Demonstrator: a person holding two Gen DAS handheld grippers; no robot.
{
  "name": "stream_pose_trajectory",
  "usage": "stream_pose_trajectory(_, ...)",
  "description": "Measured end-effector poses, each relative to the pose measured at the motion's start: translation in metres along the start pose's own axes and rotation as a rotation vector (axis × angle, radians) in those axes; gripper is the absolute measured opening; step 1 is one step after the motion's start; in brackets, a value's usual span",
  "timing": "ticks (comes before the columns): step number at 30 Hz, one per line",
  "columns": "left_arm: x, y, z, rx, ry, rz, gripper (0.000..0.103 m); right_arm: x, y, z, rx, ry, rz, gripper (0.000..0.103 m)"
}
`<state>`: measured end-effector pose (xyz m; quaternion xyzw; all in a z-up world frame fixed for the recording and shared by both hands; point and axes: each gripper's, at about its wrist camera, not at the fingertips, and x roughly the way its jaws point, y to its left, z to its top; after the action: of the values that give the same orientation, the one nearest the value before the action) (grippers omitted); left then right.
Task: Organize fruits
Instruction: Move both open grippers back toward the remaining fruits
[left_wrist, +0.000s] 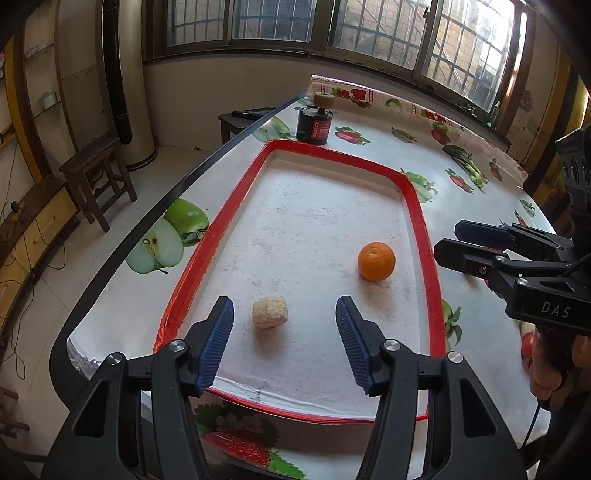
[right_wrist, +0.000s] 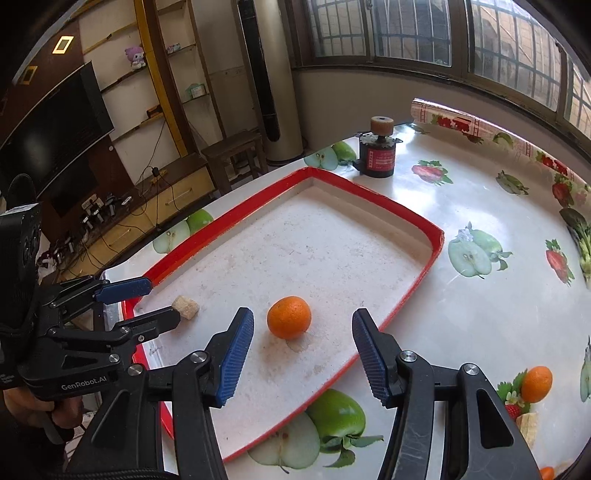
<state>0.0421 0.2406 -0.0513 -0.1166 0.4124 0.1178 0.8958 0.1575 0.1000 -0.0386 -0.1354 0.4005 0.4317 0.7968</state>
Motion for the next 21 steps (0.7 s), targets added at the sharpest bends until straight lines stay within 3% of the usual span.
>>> stream_pose_trajectory(5,-0.010,-0.022,0.002,0.016,-0.014,-0.049,0.056,-0.033,-0.024,-0.017,0.080,-0.039,0.010,0.064)
stream_pose_trajectory(7,-0.014,-0.033,0.002,0.032,-0.019,-0.064,0.056,-0.045,-0.034,-0.026,0.108,-0.047,0.002,0.071)
stream_pose_trajectory(21,-0.022,-0.100,0.000,0.121,-0.019,-0.165,0.056,-0.130,-0.109,-0.100,0.277,-0.121,-0.125,0.074)
